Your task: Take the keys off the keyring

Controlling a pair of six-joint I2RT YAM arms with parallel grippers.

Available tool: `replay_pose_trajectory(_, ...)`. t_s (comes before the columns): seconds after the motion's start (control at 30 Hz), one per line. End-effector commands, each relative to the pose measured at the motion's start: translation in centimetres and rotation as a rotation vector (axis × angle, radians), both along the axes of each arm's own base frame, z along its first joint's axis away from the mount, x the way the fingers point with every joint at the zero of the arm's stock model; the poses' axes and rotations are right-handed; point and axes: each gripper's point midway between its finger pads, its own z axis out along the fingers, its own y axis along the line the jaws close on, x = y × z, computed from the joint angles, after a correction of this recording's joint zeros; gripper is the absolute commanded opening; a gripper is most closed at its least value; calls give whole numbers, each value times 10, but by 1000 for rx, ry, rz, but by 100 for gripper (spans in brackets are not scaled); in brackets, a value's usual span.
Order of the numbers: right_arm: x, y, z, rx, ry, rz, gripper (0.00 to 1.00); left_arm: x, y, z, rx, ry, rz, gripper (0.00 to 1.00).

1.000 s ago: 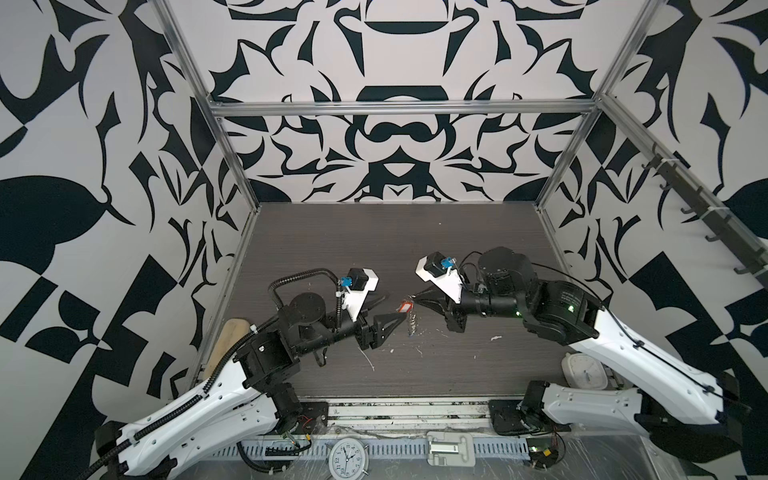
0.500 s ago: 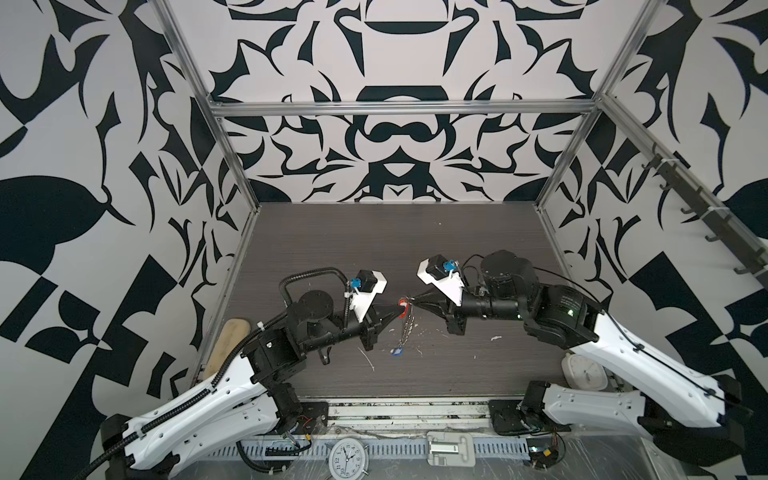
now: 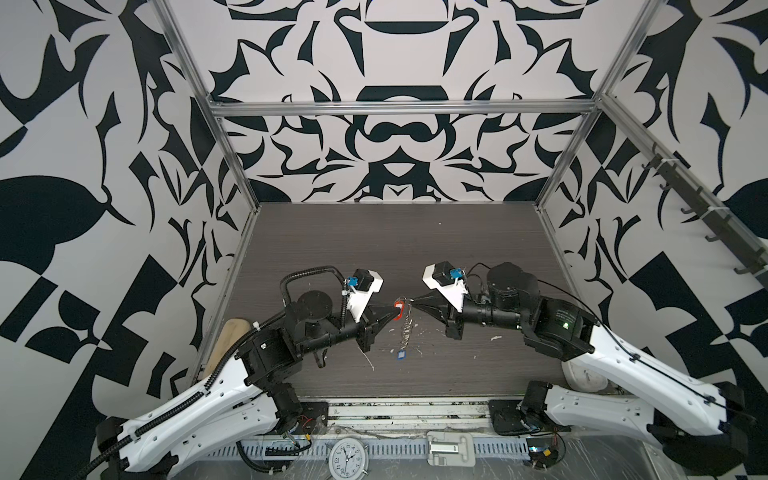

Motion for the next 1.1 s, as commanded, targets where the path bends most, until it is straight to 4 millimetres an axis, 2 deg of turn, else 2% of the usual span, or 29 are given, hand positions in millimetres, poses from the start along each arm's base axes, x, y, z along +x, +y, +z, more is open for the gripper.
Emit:
replay_pose_trajectory(0.0, 0, -5, 49, 166, -109, -17, 0, -9, 2, 5, 6, 67, -31, 0)
replay_pose_trajectory(0.33, -8, -10, 66, 247, -163, 8, 0, -33, -10, 10, 3, 184, -210, 0)
replay_pose_trajectory(0.6, -13, -12, 77, 282, -197, 28, 0, -24, -13, 4, -48, 376, -291, 0)
replay_pose_trajectory(1.07, -8, -3, 81, 347, -197, 46, 0, -21, -35, 7, -104, 433, -395, 0)
